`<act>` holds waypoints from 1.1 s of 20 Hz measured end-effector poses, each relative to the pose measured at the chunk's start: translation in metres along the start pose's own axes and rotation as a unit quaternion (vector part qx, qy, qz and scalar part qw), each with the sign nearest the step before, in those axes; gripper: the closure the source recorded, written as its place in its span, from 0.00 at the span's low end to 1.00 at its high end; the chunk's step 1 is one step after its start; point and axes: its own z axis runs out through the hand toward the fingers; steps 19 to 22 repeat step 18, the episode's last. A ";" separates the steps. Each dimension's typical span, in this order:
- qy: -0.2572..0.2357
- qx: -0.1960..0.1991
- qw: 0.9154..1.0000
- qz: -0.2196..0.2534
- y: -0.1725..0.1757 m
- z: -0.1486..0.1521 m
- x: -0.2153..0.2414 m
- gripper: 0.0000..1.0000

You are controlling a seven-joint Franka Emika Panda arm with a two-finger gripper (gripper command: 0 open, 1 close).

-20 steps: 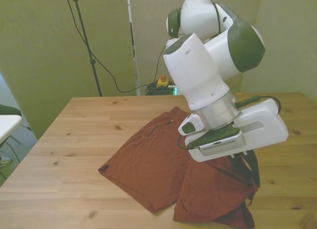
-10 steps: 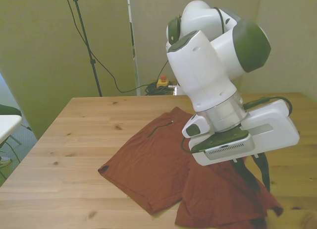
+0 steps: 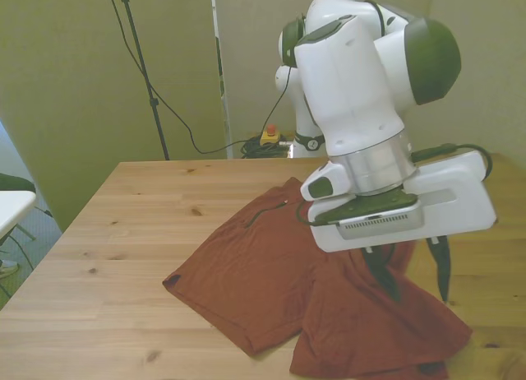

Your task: Unfold the shorts

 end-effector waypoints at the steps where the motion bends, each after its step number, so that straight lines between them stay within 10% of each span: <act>1: 0.025 -0.018 1.000 0.000 0.011 -0.004 0.010 0.00; 7: 0.147 -0.122 0.981 -0.034 0.075 -0.069 0.050 0.00; 17: 0.181 -0.145 0.971 -0.050 0.192 -0.212 0.033 0.00; 22: 0.182 -0.149 0.971 -0.052 0.209 -0.222 0.030 0.00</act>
